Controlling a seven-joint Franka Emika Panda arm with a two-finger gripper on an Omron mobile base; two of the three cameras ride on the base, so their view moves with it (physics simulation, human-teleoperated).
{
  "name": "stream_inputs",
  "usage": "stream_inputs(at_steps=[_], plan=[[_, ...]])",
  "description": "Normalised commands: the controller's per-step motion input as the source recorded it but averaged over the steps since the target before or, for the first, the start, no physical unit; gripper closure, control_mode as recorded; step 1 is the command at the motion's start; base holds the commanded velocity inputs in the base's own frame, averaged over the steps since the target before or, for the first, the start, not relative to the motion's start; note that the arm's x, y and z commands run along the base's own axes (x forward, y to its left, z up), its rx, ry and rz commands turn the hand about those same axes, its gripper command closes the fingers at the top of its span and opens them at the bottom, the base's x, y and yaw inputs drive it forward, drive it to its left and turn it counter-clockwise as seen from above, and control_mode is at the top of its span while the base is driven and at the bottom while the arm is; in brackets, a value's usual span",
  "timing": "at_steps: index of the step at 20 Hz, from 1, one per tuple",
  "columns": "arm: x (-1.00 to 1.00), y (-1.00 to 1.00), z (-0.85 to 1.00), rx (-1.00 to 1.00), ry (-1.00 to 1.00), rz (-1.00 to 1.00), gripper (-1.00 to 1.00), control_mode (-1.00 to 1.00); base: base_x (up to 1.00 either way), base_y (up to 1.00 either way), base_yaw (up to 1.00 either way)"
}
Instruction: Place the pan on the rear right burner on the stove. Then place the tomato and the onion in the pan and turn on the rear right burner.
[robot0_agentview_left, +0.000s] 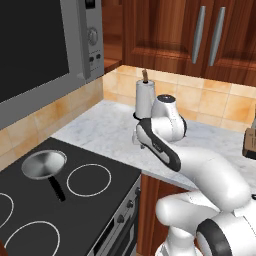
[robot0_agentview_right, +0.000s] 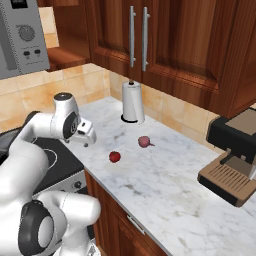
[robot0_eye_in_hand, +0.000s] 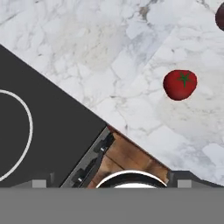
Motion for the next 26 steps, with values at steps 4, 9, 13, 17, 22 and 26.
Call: stream_inputs(at_steps=[4,9,13,17,22,26], plan=[[0.24,-0.5,0.0,0.0,-0.03,-0.15,-1.0,-1.0,0.0,0.0,0.0],[0.28,-0.48,0.03,0.0,-0.02,-0.15,-1.0,-1.0,0.0,0.0,0.0],[0.23,-0.46,0.0,0.0,-0.02,-0.16,-1.0,-1.0,0.0,0.0,0.0],[0.19,-0.49,0.0,0.0,-0.04,-0.15,-1.0,-1.0,0.0,0.0,0.0],[0.21,-0.47,0.0,0.0,-0.05,-0.11,-1.0,-1.0,0.0,0.0,0.0],[0.26,-0.34,0.0,-0.01,-0.04,-0.05,-1.0,-1.0,0.0,0.0,0.0]])
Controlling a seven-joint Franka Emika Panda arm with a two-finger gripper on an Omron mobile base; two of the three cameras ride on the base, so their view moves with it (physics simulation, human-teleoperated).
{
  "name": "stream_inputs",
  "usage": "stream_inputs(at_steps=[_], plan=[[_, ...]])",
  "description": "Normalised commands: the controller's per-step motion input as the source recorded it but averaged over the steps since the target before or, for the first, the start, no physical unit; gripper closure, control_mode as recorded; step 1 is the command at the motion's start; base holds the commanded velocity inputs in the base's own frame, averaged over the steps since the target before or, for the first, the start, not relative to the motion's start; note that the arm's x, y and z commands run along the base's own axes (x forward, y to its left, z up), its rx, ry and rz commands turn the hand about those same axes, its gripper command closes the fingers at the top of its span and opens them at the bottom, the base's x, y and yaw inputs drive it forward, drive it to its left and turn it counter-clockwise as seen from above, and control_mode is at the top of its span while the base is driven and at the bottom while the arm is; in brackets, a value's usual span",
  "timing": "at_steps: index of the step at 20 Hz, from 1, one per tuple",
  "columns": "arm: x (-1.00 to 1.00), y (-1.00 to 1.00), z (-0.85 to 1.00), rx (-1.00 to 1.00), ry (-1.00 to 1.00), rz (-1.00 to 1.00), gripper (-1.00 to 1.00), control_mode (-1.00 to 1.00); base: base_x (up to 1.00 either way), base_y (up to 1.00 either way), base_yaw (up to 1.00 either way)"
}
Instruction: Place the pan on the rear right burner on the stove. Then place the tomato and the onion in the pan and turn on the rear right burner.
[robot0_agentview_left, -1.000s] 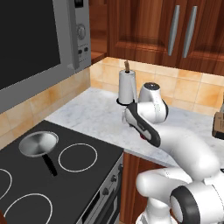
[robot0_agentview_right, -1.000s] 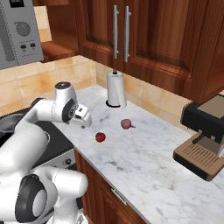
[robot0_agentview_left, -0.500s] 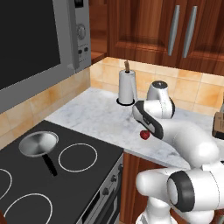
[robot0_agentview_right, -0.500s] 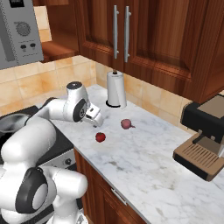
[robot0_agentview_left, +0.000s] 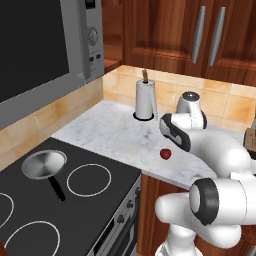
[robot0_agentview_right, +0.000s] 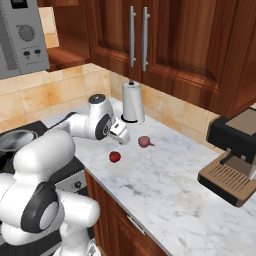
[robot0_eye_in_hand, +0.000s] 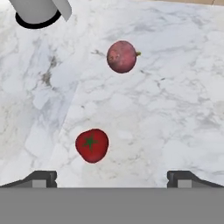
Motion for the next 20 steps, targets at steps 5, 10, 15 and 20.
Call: stream_inputs(at_steps=[5,10,15,20], plan=[[0.18,-0.25,-0.01,-0.03,-0.03,0.0,-1.0,-1.0,0.0,0.0,0.0],[0.15,-0.22,-0.11,-0.04,0.0,0.0,-1.0,-1.0,0.0,0.0,0.0],[0.26,-0.19,-0.18,-0.02,0.0,0.0,-1.0,-1.0,0.0,0.0,0.0],[0.4,-0.14,-0.09,0.0,0.0,0.0,-1.0,-1.0,0.0,0.0,0.0]])
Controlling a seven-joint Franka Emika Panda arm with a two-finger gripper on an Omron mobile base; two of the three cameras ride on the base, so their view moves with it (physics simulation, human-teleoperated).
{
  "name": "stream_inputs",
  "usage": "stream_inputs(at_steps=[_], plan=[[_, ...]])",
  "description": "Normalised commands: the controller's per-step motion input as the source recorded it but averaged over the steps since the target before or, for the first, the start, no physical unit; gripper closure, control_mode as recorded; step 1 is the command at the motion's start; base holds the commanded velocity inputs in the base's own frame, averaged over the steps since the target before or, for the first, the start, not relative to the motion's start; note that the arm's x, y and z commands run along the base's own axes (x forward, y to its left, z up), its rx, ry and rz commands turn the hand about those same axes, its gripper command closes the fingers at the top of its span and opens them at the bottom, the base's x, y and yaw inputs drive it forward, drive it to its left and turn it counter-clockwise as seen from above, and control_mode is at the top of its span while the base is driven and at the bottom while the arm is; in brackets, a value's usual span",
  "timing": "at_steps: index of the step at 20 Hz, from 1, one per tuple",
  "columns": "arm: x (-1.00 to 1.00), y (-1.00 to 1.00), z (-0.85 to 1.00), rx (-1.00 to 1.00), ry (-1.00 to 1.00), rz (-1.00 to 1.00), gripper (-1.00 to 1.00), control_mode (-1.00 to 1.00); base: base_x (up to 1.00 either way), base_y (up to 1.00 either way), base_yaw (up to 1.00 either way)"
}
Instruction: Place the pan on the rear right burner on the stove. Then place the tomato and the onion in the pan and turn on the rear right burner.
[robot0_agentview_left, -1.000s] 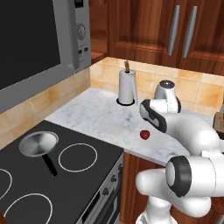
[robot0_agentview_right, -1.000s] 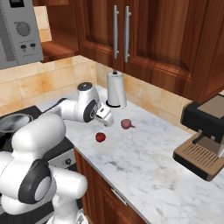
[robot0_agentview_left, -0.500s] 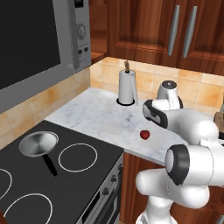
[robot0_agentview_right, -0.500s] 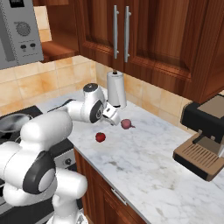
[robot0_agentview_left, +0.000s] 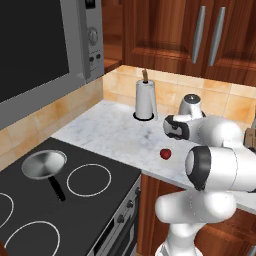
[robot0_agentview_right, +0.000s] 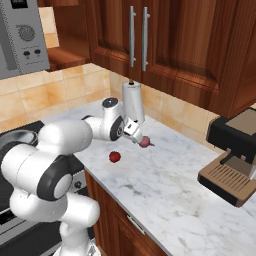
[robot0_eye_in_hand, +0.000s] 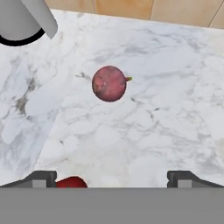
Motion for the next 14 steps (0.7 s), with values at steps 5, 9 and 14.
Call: stream_inputs(at_steps=[5,9,14], plan=[[0.33,-0.15,-0.14,0.0,0.0,0.0,-1.0,-1.0,0.0,0.0,0.0],[0.33,-0.14,-0.2,0.0,0.0,0.0,-1.0,-1.0,0.0,0.0,0.0],[0.27,-0.11,-0.24,0.0,0.0,0.0,-1.0,-1.0,0.0,0.0,0.0]])
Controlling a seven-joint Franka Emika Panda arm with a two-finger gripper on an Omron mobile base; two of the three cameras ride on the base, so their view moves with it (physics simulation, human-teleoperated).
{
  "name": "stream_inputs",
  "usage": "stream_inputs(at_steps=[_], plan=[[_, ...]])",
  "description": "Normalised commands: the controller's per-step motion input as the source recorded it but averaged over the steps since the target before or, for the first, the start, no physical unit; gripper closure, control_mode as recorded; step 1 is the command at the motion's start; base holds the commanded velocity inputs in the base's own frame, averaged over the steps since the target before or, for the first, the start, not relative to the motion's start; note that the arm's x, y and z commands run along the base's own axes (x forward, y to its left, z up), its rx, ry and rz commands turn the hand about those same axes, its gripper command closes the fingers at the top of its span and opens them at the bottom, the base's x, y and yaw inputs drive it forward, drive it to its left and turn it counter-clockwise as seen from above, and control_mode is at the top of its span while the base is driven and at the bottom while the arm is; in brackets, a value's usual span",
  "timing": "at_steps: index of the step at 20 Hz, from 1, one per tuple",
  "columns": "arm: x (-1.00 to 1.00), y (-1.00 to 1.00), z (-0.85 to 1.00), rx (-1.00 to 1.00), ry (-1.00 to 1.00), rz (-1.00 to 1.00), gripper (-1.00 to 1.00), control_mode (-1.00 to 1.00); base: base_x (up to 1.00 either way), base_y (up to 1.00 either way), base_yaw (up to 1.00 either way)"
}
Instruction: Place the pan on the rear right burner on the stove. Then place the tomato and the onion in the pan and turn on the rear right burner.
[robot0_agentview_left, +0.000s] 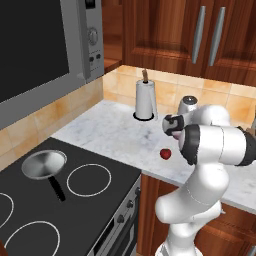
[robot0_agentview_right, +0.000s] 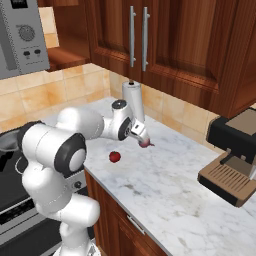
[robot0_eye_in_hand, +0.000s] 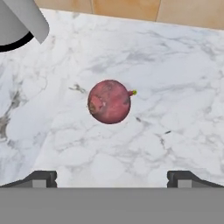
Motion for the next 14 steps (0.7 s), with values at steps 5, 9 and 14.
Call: stream_inputs(at_steps=[5,9,14], plan=[[0.24,-0.14,-0.2,0.0,0.0,0.0,-1.0,-1.0,0.0,0.0,0.0],[0.26,-0.15,-0.16,0.0,0.0,0.0,-1.0,-1.0,0.0,0.0,0.0],[0.28,-0.17,-0.12,0.0,0.0,0.0,-1.0,-1.0,0.0,0.0,0.0]])
